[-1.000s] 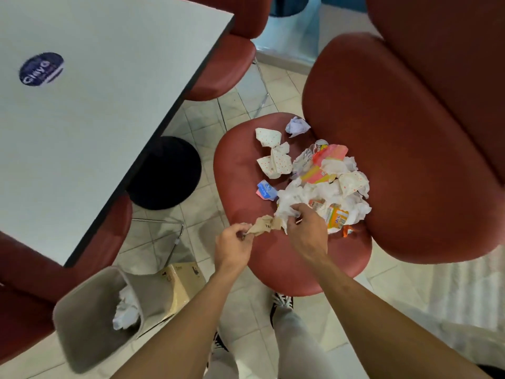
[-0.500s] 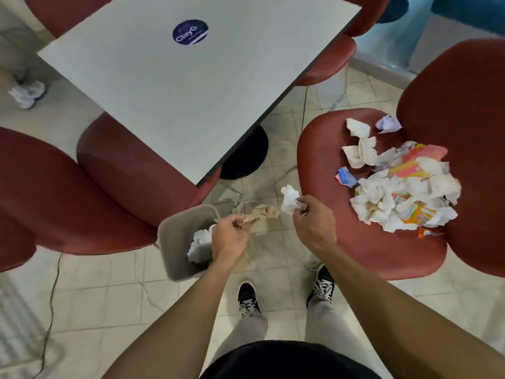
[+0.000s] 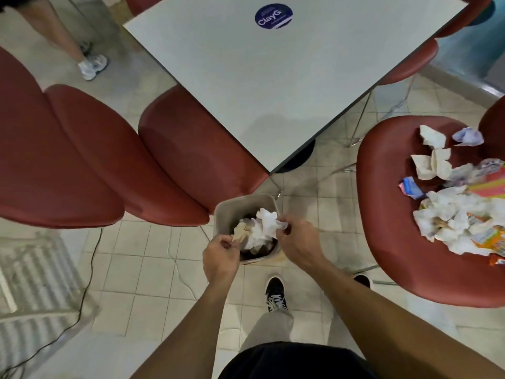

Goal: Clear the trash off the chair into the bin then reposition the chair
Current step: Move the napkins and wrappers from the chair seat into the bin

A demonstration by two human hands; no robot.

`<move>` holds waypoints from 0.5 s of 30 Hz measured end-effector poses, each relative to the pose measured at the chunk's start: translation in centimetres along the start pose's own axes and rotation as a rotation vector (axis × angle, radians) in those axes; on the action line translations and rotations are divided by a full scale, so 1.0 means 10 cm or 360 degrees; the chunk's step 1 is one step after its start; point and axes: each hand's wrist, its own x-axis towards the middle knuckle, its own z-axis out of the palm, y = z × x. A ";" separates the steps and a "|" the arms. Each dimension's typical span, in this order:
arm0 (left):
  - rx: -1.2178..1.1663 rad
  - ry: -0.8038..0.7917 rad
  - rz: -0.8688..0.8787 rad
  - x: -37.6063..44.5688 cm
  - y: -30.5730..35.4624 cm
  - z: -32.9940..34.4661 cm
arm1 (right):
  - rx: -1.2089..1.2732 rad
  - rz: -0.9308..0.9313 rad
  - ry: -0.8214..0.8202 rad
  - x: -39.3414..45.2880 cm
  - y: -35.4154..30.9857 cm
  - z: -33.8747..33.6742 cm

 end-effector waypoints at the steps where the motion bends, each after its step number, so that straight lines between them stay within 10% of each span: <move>1: -0.0018 -0.0022 0.0002 0.02 -0.01 -0.02 | 0.0007 -0.0019 -0.0025 0.00 -0.03 0.05; 15: 0.0158 -0.0264 0.0210 0.10 0.31 0.41 | 0.0138 0.0103 -0.0034 0.10 0.48 -0.45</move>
